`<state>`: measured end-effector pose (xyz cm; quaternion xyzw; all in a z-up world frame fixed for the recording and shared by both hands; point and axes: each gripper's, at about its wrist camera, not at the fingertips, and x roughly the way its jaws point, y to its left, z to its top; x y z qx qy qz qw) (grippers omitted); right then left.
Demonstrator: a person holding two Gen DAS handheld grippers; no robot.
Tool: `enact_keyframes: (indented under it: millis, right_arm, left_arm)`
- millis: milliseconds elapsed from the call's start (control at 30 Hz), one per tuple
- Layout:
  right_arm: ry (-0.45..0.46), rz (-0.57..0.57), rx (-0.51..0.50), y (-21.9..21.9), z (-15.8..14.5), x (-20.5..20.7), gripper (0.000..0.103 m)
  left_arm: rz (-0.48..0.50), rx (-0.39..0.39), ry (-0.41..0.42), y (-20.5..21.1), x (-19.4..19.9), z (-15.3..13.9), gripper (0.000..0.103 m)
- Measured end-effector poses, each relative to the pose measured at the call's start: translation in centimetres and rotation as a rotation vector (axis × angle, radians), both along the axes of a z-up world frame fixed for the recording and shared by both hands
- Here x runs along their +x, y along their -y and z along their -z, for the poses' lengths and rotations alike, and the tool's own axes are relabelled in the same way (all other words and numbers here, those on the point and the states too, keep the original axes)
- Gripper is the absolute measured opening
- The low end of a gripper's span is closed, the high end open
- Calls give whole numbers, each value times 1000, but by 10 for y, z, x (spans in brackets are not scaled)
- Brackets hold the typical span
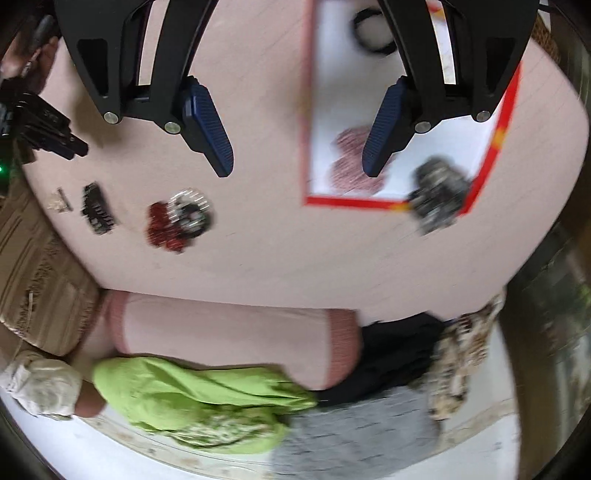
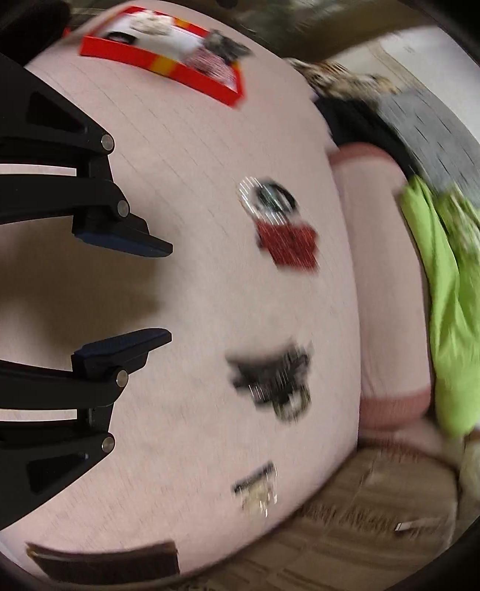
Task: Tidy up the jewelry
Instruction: 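Grasp black beaded hair tie with left tool while right tool grasps red polka-dot scrunchie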
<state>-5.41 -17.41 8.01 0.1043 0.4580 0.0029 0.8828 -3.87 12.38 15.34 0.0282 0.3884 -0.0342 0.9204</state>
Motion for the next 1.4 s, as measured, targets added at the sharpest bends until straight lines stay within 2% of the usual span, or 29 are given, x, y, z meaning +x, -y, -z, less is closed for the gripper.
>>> enact_keyframes:
  millis: [133,267,367,500,600,700,733,767,800,833,867,900,933,967,1200,1300,1400]
  right_arm:
    - [24,40,65,31,1,21,44]
    - [39,23,123,31,5,48,44]
    - [42,-5,165,22,9,75,44]
    - [33,-27,215,12,20,115,44]
    - [17,-25,241,9,30,139,45]
    - [2,-9,269,9,39,157,45]
    - [-4,-3,279,9,42,162,45]
    - [-10,3,287,10,45,166,45]
    - [-18,10,299,11,49,170,45]
    - [-26,17,312,11,53,174,45]
    - [-35,18,325,11,56,177,36]
    - [-40,18,336,10,58,180,26]
    - [-54,9,356,9,60,183,5]
    - [-66,-1,373,7,62,184,3]
    - [-31,-13,398,7,38,150,3]
    - [-15,-31,399,8,22,121,3]
    - [-10,-58,409,8,9,85,3]
  left_arm:
    - [52,-16,-77,37,45,11,71]
    - [74,12,-155,68,95,36,71]
    - [89,-7,-216,84,131,64,70]
    - [109,-42,-264,98,164,90,69]
    - [148,-40,-286,110,183,107,68]
    - [219,-32,-304,126,195,121,64]
    - [236,-35,-312,131,198,125,60]
    - [253,-40,-322,134,200,128,54]
    - [270,-49,-342,138,202,132,37]
    - [284,-63,-364,140,204,137,16]
    - [295,-95,-386,140,204,139,9]
    - [285,-113,-387,137,203,138,9]
    - [283,-127,-389,135,202,137,8]
    - [279,-154,-397,131,198,134,8]
    - [252,-240,-356,99,154,96,8]
    - [249,-253,-318,82,123,74,8]
    - [254,-284,-312,62,92,60,8]
